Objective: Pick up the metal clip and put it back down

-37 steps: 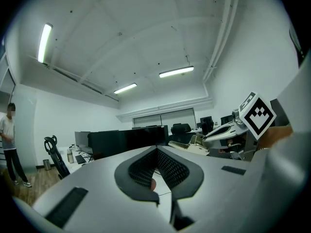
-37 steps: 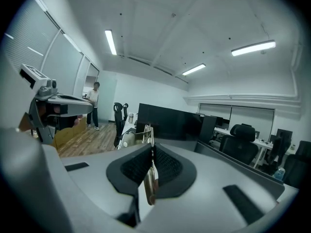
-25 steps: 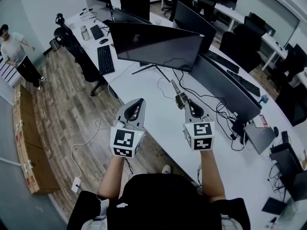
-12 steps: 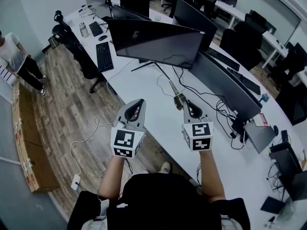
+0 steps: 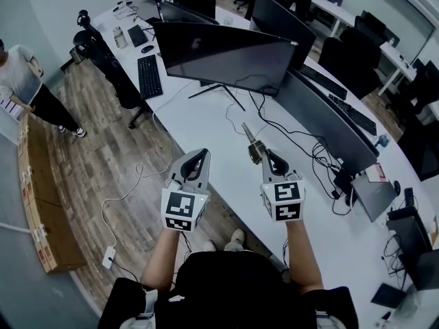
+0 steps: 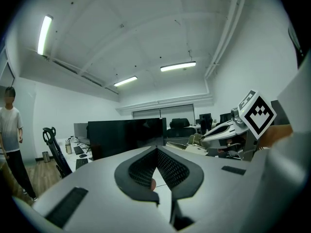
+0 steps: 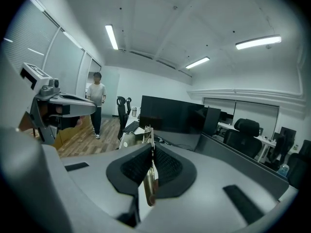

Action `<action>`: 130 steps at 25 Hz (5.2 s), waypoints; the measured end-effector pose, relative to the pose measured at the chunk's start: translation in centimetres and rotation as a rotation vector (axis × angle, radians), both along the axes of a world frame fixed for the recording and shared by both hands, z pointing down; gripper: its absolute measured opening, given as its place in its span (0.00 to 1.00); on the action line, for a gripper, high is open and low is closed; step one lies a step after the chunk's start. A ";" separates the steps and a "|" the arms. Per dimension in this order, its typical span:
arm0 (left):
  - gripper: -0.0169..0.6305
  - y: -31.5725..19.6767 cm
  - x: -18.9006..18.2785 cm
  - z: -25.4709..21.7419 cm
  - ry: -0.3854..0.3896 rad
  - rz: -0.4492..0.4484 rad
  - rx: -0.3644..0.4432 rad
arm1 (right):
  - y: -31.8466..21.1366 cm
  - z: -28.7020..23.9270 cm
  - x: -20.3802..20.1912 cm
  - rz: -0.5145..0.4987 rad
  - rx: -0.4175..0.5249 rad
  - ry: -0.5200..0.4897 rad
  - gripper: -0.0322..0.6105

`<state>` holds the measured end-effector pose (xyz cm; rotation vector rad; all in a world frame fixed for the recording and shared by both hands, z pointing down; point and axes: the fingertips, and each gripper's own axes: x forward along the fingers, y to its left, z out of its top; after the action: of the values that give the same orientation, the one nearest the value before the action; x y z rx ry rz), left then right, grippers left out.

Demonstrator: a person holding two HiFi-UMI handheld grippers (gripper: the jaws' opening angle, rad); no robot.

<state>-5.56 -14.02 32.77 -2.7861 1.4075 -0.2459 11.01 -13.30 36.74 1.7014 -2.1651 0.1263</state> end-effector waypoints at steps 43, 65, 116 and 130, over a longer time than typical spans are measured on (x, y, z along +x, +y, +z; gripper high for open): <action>0.04 -0.3 2.0 17.9 -0.081 0.003 -0.342 | -0.4 20.1 -0.7 -0.114 -0.373 0.049 0.10; 0.04 0.4 1.4 23.7 -0.094 -0.014 -0.442 | -1.4 29.4 -0.2 -0.196 -0.468 0.277 0.10; 0.04 1.3 -0.2 27.2 -0.123 -0.038 -0.511 | -1.2 34.5 -0.8 -0.252 -0.503 0.375 0.21; 0.04 1.2 -0.4 26.0 -0.122 -0.036 -0.491 | -0.8 32.6 -0.9 -0.235 -0.528 0.309 0.24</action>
<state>-5.92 -12.84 58.75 -3.0391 1.5441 -0.8537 10.10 -14.11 69.38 1.0875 -1.8676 0.3161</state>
